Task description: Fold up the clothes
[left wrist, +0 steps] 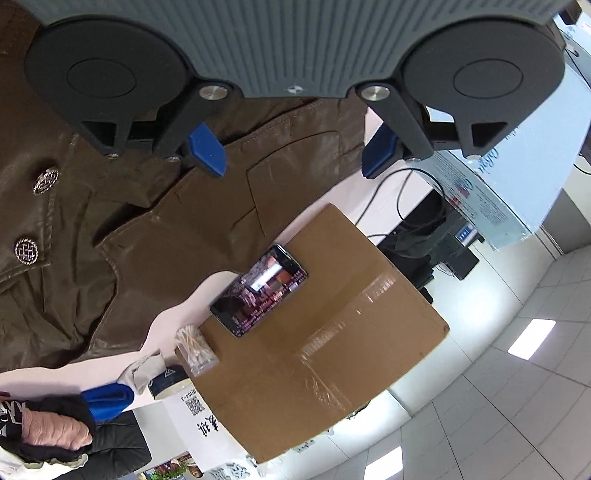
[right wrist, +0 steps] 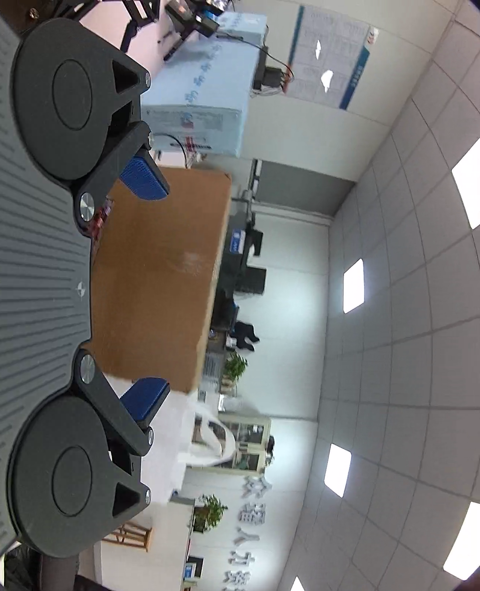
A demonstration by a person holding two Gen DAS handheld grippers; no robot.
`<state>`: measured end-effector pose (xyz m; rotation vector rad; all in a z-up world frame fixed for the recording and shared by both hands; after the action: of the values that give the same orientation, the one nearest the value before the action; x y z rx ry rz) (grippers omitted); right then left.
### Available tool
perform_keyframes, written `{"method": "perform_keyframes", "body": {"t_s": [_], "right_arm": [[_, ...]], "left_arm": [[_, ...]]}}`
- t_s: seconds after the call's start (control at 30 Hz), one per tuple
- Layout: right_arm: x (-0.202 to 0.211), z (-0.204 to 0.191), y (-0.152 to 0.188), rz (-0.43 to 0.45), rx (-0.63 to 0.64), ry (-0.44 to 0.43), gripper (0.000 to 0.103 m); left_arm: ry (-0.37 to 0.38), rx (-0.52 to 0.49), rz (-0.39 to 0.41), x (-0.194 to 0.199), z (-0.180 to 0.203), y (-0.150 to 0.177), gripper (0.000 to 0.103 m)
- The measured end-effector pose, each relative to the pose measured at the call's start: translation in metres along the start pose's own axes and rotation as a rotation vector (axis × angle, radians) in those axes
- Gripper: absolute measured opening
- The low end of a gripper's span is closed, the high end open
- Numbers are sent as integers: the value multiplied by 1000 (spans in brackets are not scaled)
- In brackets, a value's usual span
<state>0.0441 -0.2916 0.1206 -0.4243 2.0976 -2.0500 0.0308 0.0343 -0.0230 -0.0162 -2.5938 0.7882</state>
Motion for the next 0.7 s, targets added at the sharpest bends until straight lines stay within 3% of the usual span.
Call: {"method": "perform_keyframes", "body": {"t_s": [0.13, 0.3, 0.4, 0.7], "right_arm": [[-43, -41, 57, -149, 71, -104, 103], [-63, -83, 109, -317, 126, -210, 95], [-71, -98, 126, -382, 156, -258, 85], [-71, -120, 168, -532, 261, -339, 84]], "left_arm": [[8, -13, -39, -11, 7, 10, 79], [16, 7, -51, -19, 10, 20, 80], [3, 3, -43, -20, 17, 24, 80], [-38, 5, -17, -18, 20, 24, 80]]}}
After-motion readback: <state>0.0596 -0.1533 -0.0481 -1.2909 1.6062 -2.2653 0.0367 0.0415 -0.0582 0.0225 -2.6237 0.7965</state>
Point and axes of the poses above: each gripper's, at about its wrist camera, not at the fingertips, and x roughly against the way its jaws point, z to its right, y to its underside, the point moved 4 cm from there along -x, roughly the way its jaws point, and after that the axes turned 12 degrees about -x, right-handed, at the moved point
